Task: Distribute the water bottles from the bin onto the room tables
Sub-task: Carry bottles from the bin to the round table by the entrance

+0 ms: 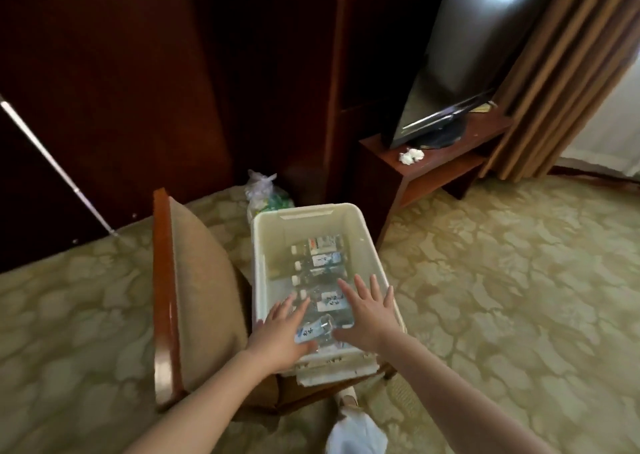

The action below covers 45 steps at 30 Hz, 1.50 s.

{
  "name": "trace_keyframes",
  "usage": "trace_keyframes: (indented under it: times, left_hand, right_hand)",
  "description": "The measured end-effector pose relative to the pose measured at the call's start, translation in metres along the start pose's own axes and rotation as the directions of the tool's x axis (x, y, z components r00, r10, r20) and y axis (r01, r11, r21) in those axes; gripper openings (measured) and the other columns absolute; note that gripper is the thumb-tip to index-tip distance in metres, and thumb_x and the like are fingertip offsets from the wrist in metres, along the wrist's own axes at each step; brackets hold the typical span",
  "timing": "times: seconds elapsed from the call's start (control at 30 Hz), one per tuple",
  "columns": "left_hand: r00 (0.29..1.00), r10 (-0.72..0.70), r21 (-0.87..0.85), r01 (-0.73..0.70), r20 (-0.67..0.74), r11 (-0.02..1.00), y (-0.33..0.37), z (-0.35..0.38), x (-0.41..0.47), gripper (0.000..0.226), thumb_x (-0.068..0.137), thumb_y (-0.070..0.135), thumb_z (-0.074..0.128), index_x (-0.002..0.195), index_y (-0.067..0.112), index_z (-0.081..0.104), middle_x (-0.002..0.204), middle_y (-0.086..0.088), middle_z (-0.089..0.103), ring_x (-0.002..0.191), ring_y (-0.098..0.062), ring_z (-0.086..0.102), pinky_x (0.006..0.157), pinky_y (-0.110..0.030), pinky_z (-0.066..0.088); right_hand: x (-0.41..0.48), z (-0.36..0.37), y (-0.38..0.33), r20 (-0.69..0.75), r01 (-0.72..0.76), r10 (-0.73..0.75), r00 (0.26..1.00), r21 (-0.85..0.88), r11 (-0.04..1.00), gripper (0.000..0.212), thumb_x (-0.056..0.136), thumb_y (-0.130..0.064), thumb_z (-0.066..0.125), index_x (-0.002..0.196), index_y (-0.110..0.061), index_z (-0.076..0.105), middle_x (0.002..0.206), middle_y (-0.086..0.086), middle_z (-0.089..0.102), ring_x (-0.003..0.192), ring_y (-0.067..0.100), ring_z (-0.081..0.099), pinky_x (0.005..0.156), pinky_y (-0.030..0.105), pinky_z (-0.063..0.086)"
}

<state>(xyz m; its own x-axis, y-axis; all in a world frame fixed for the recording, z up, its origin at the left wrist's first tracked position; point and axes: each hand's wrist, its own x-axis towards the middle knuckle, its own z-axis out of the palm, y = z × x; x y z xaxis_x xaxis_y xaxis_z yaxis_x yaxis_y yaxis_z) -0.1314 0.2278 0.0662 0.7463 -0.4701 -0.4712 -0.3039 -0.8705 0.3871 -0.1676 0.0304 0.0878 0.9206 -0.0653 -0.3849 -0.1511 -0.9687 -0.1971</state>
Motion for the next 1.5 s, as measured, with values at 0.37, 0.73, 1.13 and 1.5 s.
trace_keyframes:
  times: [0.37,0.73,1.13,1.5]
  left_hand:
    - [0.897,-0.400,-0.386,0.442,0.187,0.810,0.008,0.029,0.079,0.085,0.092,0.057,0.054,0.156,0.037,0.003,0.165,0.000,0.005,0.150,-0.019,0.016,0.115,-0.039,0.031]
    - [0.712,-0.562,-0.773,0.606,0.421,0.188,-0.006,0.086,0.133,0.073,0.097,0.038,0.057,0.156,0.026,0.016,0.162,0.000,0.020,0.147,-0.020,0.026,0.114,-0.036,0.029]
    - [0.550,-0.594,-0.797,0.522,0.587,-0.305,-0.016,0.116,0.162,0.051,0.094,0.001,0.054,0.129,0.037,0.045,0.090,-0.006,0.061,0.069,-0.009,0.053,0.074,-0.032,0.056]
    - [0.529,-0.577,-0.783,0.445,0.622,-0.436,0.000,0.077,0.179,0.021,0.094,0.030,0.061,0.109,0.016,0.058,0.098,-0.009,0.061,0.087,-0.025,0.058,0.070,-0.037,0.057]
  right_hand:
    - [0.147,0.019,0.055,0.413,0.328,-0.278,0.867,-0.053,0.943,0.096,0.089,-0.046,0.062,0.159,-0.033,-0.003,0.167,0.002,-0.011,0.150,0.030,-0.022,0.118,0.056,-0.014]
    - [0.206,0.097,0.055,0.657,0.303,-0.315,0.684,0.137,0.943,0.088,0.088,-0.037,0.070,0.158,-0.033,0.016,0.164,-0.007,0.021,0.144,0.020,0.034,0.114,0.037,0.037]
    - [0.222,0.124,0.041,0.629,0.192,-0.237,0.740,0.139,0.971,0.068,0.074,-0.031,0.079,0.139,-0.028,0.055,0.131,-0.003,0.064,0.113,0.019,0.063,0.094,0.033,0.053]
    - [0.216,0.066,0.056,0.665,-0.342,-0.004,0.747,0.390,0.855,0.065,0.067,-0.034,0.088,0.126,-0.016,0.066,0.099,-0.006,0.068,0.076,0.010,0.068,0.076,0.034,0.062]
